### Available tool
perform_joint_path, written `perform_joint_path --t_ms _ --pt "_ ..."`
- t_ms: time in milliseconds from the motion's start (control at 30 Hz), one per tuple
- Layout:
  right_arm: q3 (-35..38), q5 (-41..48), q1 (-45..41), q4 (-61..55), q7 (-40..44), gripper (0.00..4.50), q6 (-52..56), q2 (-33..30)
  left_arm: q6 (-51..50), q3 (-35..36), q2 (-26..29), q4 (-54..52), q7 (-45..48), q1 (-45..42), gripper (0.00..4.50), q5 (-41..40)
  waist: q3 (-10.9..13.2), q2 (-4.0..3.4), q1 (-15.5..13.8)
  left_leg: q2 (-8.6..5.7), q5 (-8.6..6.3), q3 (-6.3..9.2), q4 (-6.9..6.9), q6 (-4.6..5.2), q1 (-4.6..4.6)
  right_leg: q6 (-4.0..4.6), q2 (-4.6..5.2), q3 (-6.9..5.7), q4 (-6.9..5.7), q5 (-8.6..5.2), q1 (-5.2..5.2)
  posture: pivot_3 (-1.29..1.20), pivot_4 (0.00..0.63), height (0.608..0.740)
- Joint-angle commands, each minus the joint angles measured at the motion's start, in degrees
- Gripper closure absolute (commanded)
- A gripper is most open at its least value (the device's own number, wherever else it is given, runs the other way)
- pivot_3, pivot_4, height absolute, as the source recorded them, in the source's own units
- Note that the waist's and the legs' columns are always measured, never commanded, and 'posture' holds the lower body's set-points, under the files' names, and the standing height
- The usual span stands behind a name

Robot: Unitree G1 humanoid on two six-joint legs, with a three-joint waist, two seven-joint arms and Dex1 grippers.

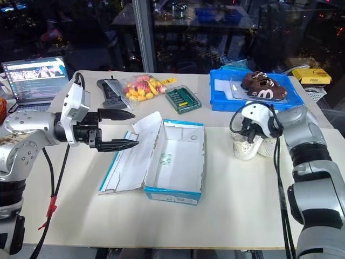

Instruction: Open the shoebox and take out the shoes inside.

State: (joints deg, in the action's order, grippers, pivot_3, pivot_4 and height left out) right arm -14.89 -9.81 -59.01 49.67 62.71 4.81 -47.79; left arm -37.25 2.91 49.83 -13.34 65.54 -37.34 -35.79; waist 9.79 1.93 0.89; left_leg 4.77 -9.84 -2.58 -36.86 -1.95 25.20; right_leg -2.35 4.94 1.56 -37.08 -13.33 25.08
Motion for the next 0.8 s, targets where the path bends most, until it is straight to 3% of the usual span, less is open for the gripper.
perform_joint_path --t_ms 33,300,433,600,667,800 --pt "2.8 0.9 -0.6 -3.9 -0.4 4.43 -0.6 -1.2 1.3 0.2 0.5 0.3 0.8 -1.8 0.00 0.7 0.0 0.00 0.3 0.00 0.00 0.00 0.00 0.00 -0.01 0.00 0.00 0.01 0.00 0.00 0.00 0.00 0.150 0.739" --pt "2.6 3.2 -5.0 -14.3 1.7 4.43 2.5 7.8 1.5 -0.5 -0.3 0.8 1.3 -2.5 0.00 1.5 0.0 -0.02 1.7 0.00 0.00 0.01 0.00 0.00 -0.02 -0.01 -0.01 0.05 -0.04 0.00 0.01 0.00 0.150 0.739" --pt "1.7 2.0 -6.4 -10.8 1.3 4.43 0.9 10.9 0.7 0.4 0.4 -0.5 0.8 -1.6 0.00 1.2 0.0 -0.03 1.4 0.00 0.00 0.01 0.01 0.00 -0.01 -0.01 -0.01 0.05 -0.04 0.00 0.02 0.00 0.150 0.739" --pt "0.8 -0.2 -6.1 -1.8 1.5 4.43 -2.0 8.5 -0.7 2.8 2.1 -2.9 -0.4 0.7 0.00 0.4 0.0 -0.03 0.2 0.00 0.00 0.00 0.00 0.00 0.00 -0.01 -0.01 0.04 -0.01 0.00 0.00 0.00 0.150 0.739" --pt "0.3 -1.8 -6.0 1.5 1.2 3.49 -3.2 6.1 -1.4 3.8 2.6 -4.0 -1.0 1.7 0.00 -0.1 0.0 -0.04 0.0 0.00 0.00 0.00 0.00 0.00 0.00 -0.01 -0.01 0.04 -0.01 0.00 0.01 0.00 0.150 0.739" --pt "0.5 -3.7 -7.5 4.8 1.4 2.31 -4.9 0.9 -2.0 4.8 3.1 -5.1 -1.8 3.2 0.00 -0.8 0.0 -0.04 -0.2 -0.01 0.00 0.00 0.00 0.00 0.01 -0.01 -0.01 0.05 0.01 0.00 0.00 0.00 0.150 0.739"
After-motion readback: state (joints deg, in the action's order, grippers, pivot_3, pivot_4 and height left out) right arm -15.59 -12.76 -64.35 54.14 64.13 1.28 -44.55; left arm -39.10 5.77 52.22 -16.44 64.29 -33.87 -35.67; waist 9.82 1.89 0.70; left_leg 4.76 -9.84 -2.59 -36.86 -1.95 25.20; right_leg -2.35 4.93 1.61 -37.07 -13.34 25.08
